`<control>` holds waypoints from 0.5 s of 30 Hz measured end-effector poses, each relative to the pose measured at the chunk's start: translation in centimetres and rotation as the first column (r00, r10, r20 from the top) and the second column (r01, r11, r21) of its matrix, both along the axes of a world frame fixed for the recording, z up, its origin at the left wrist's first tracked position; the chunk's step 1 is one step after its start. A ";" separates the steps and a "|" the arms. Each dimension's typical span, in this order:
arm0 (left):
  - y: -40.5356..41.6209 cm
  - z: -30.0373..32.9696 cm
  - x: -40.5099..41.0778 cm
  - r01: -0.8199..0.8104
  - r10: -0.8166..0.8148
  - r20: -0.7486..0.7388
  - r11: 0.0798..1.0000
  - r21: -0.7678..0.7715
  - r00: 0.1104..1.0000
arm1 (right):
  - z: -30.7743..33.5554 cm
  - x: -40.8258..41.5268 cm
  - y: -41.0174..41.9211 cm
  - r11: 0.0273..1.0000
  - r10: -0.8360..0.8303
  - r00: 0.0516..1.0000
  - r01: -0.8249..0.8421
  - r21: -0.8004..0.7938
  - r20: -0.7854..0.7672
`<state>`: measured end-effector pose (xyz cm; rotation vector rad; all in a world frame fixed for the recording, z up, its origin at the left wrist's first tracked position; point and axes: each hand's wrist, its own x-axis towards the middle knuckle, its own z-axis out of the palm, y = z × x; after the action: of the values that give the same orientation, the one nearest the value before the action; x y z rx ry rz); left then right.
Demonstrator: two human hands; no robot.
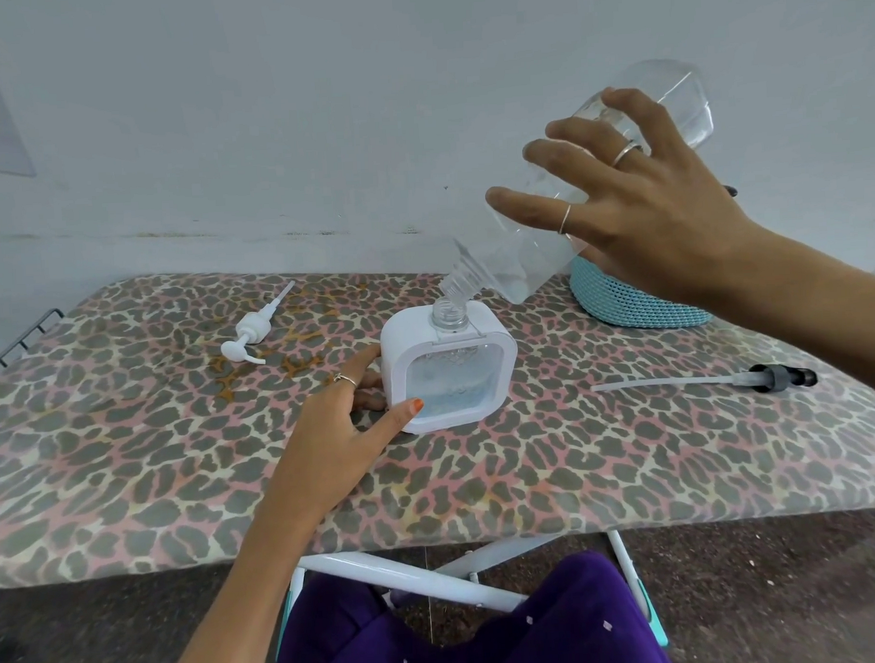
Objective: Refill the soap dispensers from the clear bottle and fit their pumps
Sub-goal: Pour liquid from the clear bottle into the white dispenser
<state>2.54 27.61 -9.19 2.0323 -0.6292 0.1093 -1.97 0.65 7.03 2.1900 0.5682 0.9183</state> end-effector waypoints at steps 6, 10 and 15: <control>0.0 0.0 -0.1 0.006 -0.006 -0.016 1.000 -0.003 1.000 | 0.1 0.0 0.1 1.000 -0.011 1.000 0.011 -0.014 -0.003; 0.0 0.0 -0.1 0.007 -0.007 -0.007 1.000 -0.007 1.000 | 0.3 0.2 0.3 0.999 -0.009 1.000 0.009 -0.035 0.003; 0.1 -0.2 0.0 0.001 -0.001 -0.013 1.000 0.004 1.000 | 0.4 0.3 0.3 0.998 0.000 0.999 0.002 -0.065 0.033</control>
<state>2.56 27.67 -9.38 2.0348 -0.6226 0.0947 -1.65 0.99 7.43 2.1133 0.5728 0.9214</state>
